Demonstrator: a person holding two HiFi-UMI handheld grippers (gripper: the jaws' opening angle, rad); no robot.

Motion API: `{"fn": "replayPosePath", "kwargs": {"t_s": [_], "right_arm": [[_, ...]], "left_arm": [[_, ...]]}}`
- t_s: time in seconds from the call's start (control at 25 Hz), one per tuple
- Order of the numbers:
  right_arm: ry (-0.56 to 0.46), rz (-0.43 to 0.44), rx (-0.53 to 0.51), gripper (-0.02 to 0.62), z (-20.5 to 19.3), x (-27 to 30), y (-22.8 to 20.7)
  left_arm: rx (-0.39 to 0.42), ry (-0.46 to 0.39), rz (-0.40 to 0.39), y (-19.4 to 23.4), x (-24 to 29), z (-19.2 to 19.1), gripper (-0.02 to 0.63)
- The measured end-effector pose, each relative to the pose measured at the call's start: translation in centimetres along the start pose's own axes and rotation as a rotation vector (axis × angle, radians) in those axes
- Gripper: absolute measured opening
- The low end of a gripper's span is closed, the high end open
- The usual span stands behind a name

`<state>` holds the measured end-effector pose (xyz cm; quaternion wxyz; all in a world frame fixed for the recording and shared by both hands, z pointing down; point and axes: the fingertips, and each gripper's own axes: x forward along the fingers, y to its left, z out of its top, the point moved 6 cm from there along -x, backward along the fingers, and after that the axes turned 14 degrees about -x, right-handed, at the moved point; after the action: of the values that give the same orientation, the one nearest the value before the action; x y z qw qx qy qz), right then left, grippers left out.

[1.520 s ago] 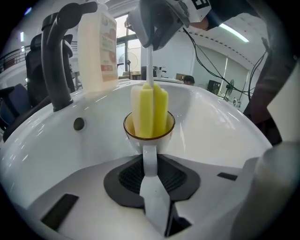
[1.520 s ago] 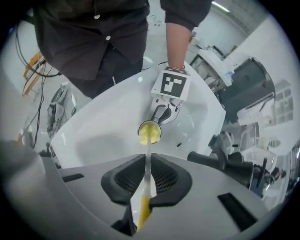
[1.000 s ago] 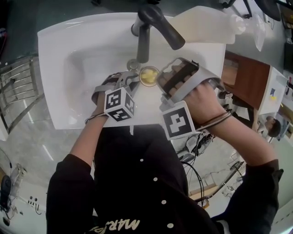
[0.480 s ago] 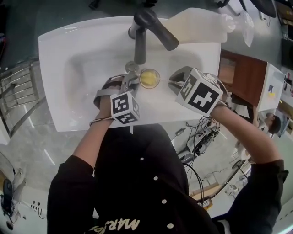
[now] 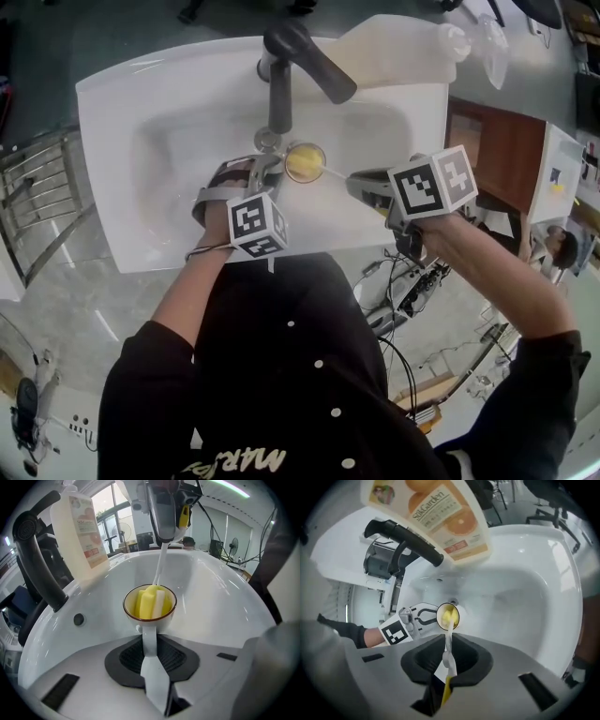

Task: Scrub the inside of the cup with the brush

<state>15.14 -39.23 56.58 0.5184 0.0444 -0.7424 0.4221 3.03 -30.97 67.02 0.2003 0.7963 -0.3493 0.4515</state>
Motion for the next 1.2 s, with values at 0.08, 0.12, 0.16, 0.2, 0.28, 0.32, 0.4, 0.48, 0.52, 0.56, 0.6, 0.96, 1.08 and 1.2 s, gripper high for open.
{"fn": "replayPosePath", "kwargs": {"t_s": [0.08, 0.12, 0.16, 0.2, 0.28, 0.32, 0.4, 0.48, 0.52, 0.56, 0.6, 0.96, 1.08, 1.2], "right_arm": [[0.015, -0.034, -0.113, 0.052, 0.2, -0.2, 0.3], [0.027, -0.054, -0.180, 0.051, 0.3, -0.3, 0.6], [0.040, -0.072, -0.245, 0.051, 0.3, -0.4, 0.9], [0.050, -0.085, -0.300, 0.050, 0.3, -0.5, 1.2], [0.064, -0.099, -0.371, 0.049, 0.2, -0.9, 1.7], [0.065, -0.104, -0.393, 0.049, 0.1, -1.2, 1.9], [0.059, -0.114, -0.434, 0.049, 0.0, -1.9, 2.2], [0.051, -0.132, -0.497, 0.050, -0.1, -2.6, 2.5], [0.051, -0.149, -0.559, 0.049, -0.1, -2.9, 2.8], [0.057, -0.173, -0.645, 0.051, 0.0, -3.3, 3.2], [0.071, -0.201, -0.750, 0.051, 0.0, -3.6, 3.7], [0.378, -0.445, -1.751, 0.051, 0.7, -3.4, 6.8], [0.485, -0.495, -2.099, 0.051, 0.7, -2.1, 7.6], [0.624, -0.512, -2.369, 0.051, 0.4, -0.8, 7.4]], "left_arm": [[0.003, 0.004, -0.002, 0.1, 0.0, 0.1, 0.087], [0.007, 0.005, -0.002, 0.1, 0.0, 0.1, 0.087], [0.013, 0.006, -0.002, 0.1, 0.1, 0.1, 0.086], [0.022, 0.007, -0.002, 0.1, 0.0, 0.0, 0.087], [0.033, 0.008, -0.006, 0.0, 0.0, -0.1, 0.087], [0.031, 0.010, -0.010, 0.0, 0.0, -0.1, 0.087], [0.025, 0.012, -0.016, 0.1, 0.0, -0.2, 0.087], [0.022, 0.014, -0.022, 0.2, 0.0, -0.2, 0.087], [0.022, 0.014, -0.026, 0.3, 0.0, -0.2, 0.087], [0.022, 0.013, -0.029, 0.3, 0.0, -0.2, 0.087], [0.025, 0.011, -0.032, 0.3, 0.0, -0.2, 0.087], [0.034, 0.007, -0.052, 0.6, 0.1, -0.2, 0.087], [0.024, 0.018, -0.060, 0.6, 0.1, -0.1, 0.087], [0.003, 0.034, -0.069, 0.7, 0.2, -0.1, 0.088]]}}
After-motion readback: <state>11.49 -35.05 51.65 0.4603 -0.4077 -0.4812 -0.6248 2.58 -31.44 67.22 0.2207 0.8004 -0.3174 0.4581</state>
